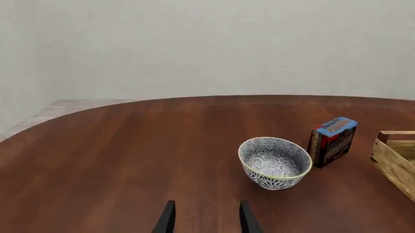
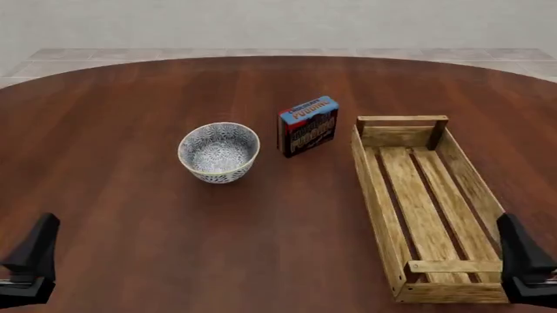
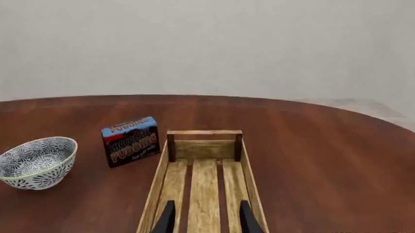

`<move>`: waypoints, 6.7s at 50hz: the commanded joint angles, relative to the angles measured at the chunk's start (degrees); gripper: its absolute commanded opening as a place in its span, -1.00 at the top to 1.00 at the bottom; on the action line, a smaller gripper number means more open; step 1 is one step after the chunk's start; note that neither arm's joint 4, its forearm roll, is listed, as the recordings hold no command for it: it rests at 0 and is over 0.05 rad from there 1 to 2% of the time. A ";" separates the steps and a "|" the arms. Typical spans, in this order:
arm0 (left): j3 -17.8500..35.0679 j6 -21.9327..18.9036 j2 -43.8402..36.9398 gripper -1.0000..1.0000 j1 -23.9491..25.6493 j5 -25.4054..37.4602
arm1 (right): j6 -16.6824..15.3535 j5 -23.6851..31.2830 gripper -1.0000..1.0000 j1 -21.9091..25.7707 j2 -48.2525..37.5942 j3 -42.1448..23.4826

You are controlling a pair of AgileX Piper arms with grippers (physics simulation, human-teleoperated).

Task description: Pick up the bowl on the left and put it in the tray.

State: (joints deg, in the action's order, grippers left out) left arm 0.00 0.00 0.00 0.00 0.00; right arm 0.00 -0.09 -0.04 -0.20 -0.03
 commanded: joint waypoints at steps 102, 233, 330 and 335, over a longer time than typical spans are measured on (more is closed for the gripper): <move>0.00 0.00 0.00 -1.00 0.00 0.00 | 4.28 6.30 -1.00 33.70 -79.69 -63.65; 0.00 0.00 0.00 -1.00 0.00 0.00 | 29.16 4.28 -1.00 33.92 -128.00 -92.37; 0.00 0.00 0.00 -1.00 0.00 0.00 | 18.97 3.59 1.00 35.47 -126.30 -88.42; 0.00 0.00 0.00 -1.00 0.00 0.00 | 17.57 3.12 1.00 34.95 -124.78 -87.05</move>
State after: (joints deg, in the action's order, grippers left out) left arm 0.00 0.00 0.00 0.00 0.00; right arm 20.55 3.89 35.85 -127.87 -89.25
